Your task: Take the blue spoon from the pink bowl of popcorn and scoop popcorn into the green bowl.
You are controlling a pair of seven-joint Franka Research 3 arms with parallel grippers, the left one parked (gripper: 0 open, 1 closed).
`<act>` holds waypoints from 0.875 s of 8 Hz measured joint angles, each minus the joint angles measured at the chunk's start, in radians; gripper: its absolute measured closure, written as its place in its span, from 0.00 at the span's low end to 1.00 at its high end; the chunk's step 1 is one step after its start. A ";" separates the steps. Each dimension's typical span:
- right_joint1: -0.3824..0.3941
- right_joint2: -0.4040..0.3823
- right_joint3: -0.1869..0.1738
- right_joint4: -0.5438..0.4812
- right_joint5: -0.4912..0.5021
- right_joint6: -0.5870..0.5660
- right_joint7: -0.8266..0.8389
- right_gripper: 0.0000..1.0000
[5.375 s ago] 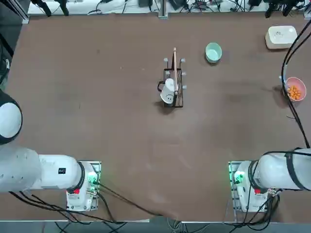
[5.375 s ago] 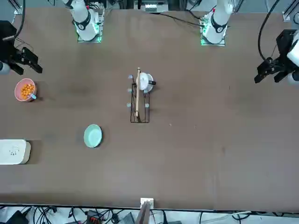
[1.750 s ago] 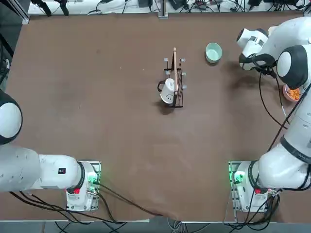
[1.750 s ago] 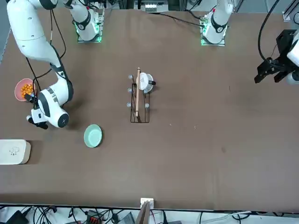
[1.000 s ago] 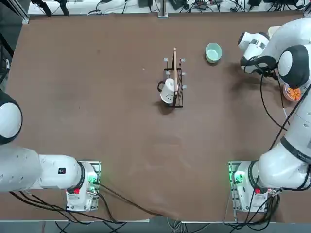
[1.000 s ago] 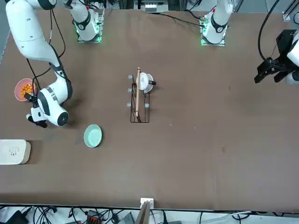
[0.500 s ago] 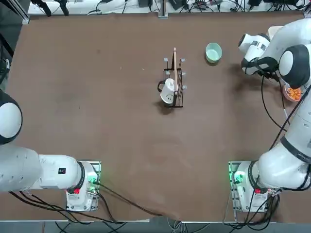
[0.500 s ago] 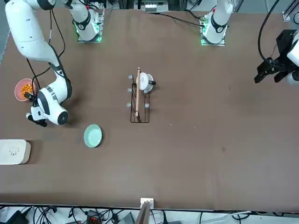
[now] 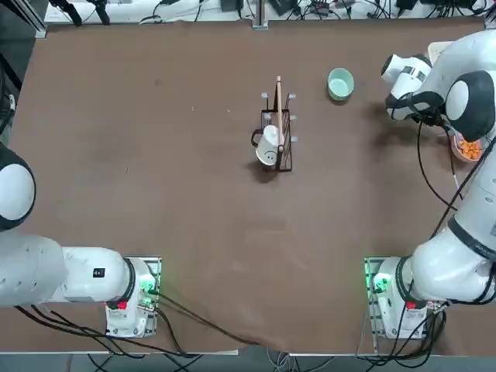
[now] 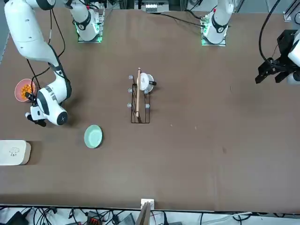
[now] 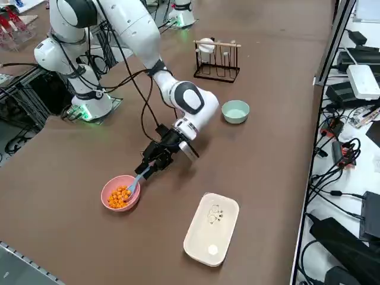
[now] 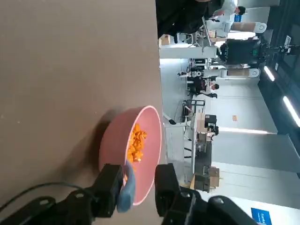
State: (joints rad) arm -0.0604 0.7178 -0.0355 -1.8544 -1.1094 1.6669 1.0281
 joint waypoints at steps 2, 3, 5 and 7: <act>0.000 0.006 0.000 -0.002 0.000 0.000 0.002 0.55; 0.000 0.007 0.000 -0.002 0.000 0.000 0.003 0.58; 0.000 0.007 0.001 -0.002 0.000 0.000 0.004 0.74; 0.002 0.007 0.002 -0.002 -0.001 0.000 0.005 0.85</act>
State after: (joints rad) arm -0.0589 0.7252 -0.0335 -1.8564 -1.1104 1.6668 1.0334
